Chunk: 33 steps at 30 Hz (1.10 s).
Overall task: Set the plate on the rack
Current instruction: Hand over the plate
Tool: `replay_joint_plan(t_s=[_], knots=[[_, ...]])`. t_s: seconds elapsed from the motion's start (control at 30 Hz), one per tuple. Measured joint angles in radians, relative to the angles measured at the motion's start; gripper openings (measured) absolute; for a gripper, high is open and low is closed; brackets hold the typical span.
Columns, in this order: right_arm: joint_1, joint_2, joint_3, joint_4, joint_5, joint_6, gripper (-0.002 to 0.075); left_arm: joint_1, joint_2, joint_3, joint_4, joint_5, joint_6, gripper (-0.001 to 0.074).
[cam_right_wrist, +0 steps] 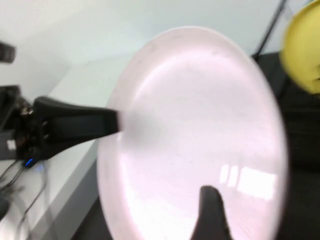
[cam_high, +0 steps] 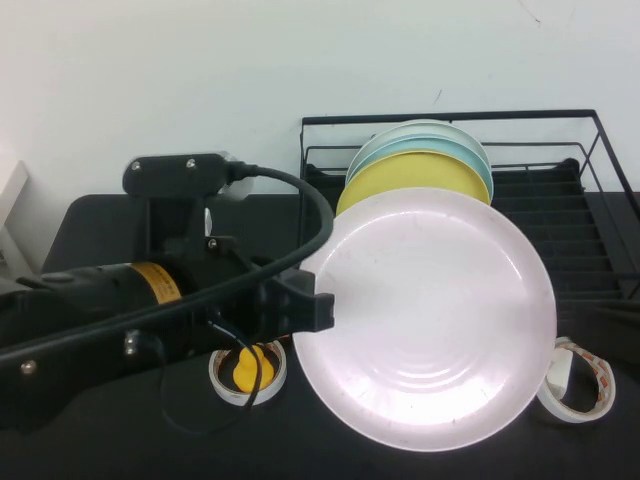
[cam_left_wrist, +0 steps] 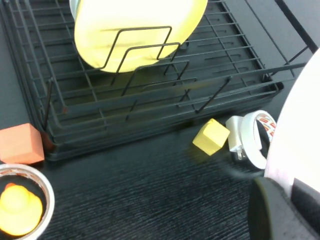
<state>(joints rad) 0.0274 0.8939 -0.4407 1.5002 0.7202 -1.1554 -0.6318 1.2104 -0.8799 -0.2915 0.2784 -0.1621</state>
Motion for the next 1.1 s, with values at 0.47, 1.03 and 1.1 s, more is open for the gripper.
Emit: replay_joint_plan(t_s=[0.47,1.03,1.1], knots=[[0.0,0.529,-0.163,0.137,0.254,-0.339,0.0465,0.0,-0.001,0.002,-0.024,0.027,0.002,0.0001],[0.0,0.663,-0.2,0.185,0.414,-0.614,0.0113,0.007,-0.003,0.002,0.034,0.005,-0.031,0.0366],[0.0,0.667,-0.228,0.185,0.416,-0.64,0.0113,0.027,-0.018,0.002,0.084,0.034,-0.054,0.0389]])
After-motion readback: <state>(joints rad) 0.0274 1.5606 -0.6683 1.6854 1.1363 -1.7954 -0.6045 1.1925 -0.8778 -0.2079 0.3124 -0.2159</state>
